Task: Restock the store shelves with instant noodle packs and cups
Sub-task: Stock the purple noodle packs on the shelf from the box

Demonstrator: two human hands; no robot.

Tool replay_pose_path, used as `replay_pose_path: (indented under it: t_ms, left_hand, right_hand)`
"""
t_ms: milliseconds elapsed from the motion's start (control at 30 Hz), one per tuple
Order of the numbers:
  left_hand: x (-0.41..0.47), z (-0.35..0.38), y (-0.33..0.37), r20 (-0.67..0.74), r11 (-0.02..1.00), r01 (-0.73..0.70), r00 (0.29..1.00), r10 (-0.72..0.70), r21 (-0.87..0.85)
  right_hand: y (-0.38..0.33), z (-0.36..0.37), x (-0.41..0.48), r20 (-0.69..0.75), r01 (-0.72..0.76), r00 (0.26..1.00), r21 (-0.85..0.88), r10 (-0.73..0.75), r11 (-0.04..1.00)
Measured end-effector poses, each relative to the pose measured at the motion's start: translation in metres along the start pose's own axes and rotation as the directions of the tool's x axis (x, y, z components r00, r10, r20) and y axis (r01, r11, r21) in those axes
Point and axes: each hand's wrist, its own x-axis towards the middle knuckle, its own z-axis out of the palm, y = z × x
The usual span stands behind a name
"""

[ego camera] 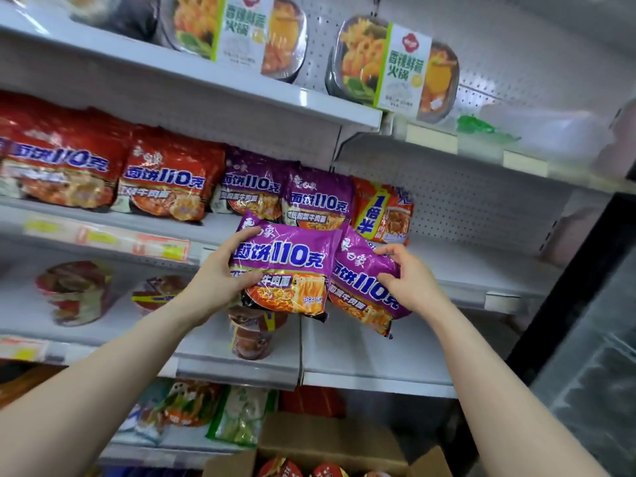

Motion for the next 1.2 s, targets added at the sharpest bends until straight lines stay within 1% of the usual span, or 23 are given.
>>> replay_pose_path:
  t_ms: [100, 167, 233, 300, 400, 467, 500, 600, 667, 833, 933, 1100, 1200]
  left_hand:
    - [0.010, -0.019, 0.007, -0.025, 0.994, -0.033, 0.999, 0.035, 0.100]
    - [0.018, -0.030, 0.011, -0.072, 0.989, -0.042, 0.996, 0.053, 0.144]
    - [0.024, -0.036, 0.016, -0.114, 0.992, -0.041, 0.992, 0.055, 0.123]
    - [0.033, -0.042, 0.019, -0.140, 0.993, -0.042, 0.989, 0.057, 0.107]
    - [0.047, -0.054, 0.024, -0.160, 0.987, -0.048, 0.984, 0.073, 0.155]
    - [0.056, -0.059, 0.027, -0.187, 0.991, -0.040, 0.980, 0.065, 0.130]
    - [0.060, -0.060, 0.029, -0.204, 0.993, -0.044, 0.977, 0.066, 0.110]
    - [0.073, -0.062, 0.034, -0.228, 0.997, -0.047, 0.972, 0.061, 0.066]
    - [0.081, -0.065, 0.035, -0.232, 0.997, -0.050, 0.971, 0.064, 0.067]
    - [0.088, -0.076, 0.035, -0.277, 0.994, -0.057, 0.957, 0.082, 0.097]
    - [0.082, -0.092, 0.031, -0.325, 0.995, -0.024, 0.944, 0.055, 0.099]
    - [0.076, -0.126, 0.029, -0.350, 0.994, 0.010, 0.936, 0.029, 0.111]
    - [0.077, -0.147, 0.028, -0.343, 0.992, 0.022, 0.939, 0.022, 0.123]
  right_hand:
    - [-0.019, -0.006, 0.024, 0.040, 0.081, 0.996, -0.128, -0.076, 0.988]
    - [-0.032, -0.012, 0.043, 0.092, 0.117, 0.991, -0.219, -0.099, 0.969]
    - [-0.043, -0.019, 0.060, 0.166, 0.148, 0.981, -0.279, -0.104, 0.949]
    - [-0.055, -0.024, 0.078, 0.216, 0.181, 0.969, -0.292, -0.119, 0.939]
    - [-0.069, -0.029, 0.102, 0.260, 0.213, 0.955, -0.275, -0.141, 0.938]
    - [-0.075, -0.033, 0.116, 0.286, 0.231, 0.945, -0.240, -0.158, 0.943]
    - [-0.077, -0.035, 0.124, 0.289, 0.235, 0.942, -0.203, -0.172, 0.950]
    - [-0.083, -0.036, 0.144, 0.287, 0.218, 0.936, -0.013, -0.205, 0.976]
    - [-0.086, -0.030, 0.156, 0.277, 0.216, 0.935, 0.052, -0.221, 0.975]
    - [-0.090, 0.000, 0.188, 0.237, 0.290, 0.927, 0.045, -0.293, 0.956]
    - [-0.101, 0.019, 0.203, 0.219, 0.326, 0.919, 0.045, -0.328, 0.944]
    - [-0.137, 0.053, 0.219, 0.212, 0.356, 0.908, 0.063, -0.362, 0.932]
    - [-0.160, 0.073, 0.228, 0.223, 0.367, 0.904, 0.031, -0.364, 0.930]
